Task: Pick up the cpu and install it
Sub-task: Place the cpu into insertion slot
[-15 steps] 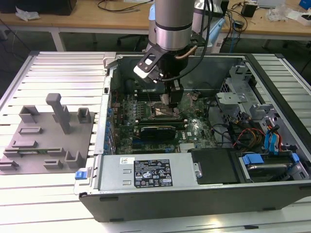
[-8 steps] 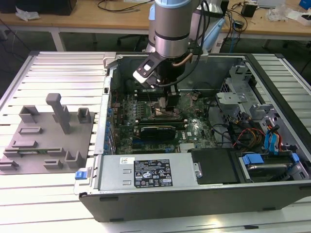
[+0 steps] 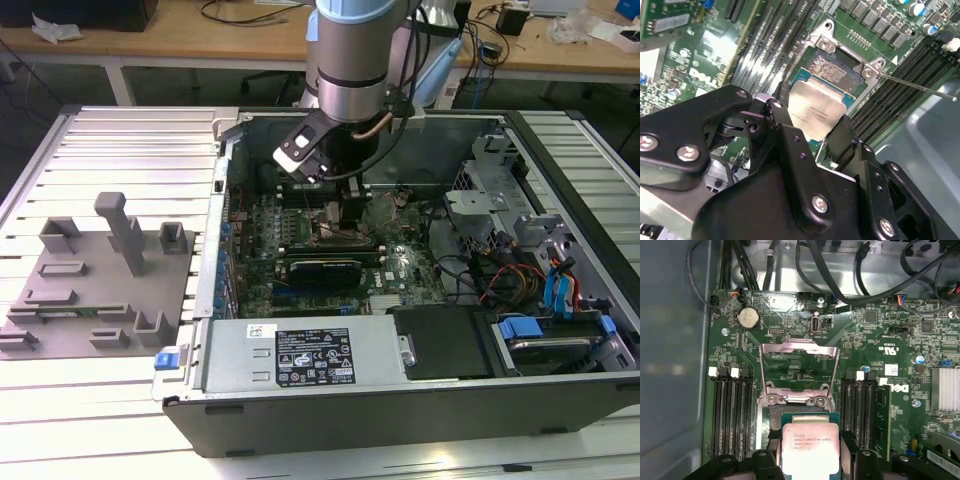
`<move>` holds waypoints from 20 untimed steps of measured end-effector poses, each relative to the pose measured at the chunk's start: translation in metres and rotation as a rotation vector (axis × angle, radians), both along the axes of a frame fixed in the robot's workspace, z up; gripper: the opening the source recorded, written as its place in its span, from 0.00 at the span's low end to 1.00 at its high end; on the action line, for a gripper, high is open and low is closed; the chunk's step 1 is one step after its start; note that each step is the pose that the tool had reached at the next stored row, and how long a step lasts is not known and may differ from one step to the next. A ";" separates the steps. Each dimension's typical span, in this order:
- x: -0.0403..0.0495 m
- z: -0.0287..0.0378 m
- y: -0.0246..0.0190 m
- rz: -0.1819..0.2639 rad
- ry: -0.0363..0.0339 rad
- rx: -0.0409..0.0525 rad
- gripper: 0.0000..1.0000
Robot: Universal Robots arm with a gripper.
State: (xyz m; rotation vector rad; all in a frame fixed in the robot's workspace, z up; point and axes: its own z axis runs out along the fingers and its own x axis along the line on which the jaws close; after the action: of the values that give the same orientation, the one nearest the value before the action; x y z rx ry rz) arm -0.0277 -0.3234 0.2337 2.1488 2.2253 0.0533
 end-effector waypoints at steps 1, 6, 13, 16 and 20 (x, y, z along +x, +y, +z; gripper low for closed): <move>0.0000 -0.0008 0.0015 -0.001 0.0000 0.0000 0.55; -0.0001 -0.0071 0.0029 -0.002 0.0001 -0.0016 0.55; -0.0029 -0.0147 0.0040 -0.002 0.0001 -0.0037 0.55; -0.0040 -0.0168 0.0040 -0.002 0.0000 -0.0053 0.55; -0.0052 -0.0197 0.0042 -0.002 0.0001 -0.0058 0.55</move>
State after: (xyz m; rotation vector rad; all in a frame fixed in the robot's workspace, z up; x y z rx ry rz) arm -0.0329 -0.3192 0.2140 2.1483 2.2204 0.0466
